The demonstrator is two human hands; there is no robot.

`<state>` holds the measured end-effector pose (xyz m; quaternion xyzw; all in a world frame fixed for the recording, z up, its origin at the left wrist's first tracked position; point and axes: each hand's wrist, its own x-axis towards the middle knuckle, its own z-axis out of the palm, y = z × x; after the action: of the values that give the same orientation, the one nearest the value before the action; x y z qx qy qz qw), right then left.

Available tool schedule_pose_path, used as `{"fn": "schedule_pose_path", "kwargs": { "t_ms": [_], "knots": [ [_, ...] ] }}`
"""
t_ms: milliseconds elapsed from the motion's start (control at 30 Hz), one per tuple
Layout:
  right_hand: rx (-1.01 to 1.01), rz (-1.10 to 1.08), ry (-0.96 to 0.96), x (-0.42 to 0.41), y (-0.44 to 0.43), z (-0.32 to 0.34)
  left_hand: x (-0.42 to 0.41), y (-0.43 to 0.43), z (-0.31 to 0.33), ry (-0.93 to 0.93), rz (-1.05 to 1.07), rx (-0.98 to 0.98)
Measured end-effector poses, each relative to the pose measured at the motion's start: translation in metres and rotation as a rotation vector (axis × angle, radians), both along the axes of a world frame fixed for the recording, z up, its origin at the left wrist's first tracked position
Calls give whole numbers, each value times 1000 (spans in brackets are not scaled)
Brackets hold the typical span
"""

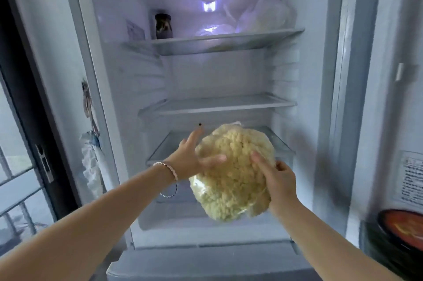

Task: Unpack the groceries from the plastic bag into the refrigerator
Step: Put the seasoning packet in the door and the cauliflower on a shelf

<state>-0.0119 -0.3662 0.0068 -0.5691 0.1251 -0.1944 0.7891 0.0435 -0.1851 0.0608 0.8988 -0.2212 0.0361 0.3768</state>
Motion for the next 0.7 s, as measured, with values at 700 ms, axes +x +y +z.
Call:
{"fn": "schedule_pose_path", "kwargs": {
  "t_ms": [700],
  "knots": [
    [-1216, -311, 185, 115, 13, 4, 179, -43, -22, 110, -191, -364]
  ]
}}
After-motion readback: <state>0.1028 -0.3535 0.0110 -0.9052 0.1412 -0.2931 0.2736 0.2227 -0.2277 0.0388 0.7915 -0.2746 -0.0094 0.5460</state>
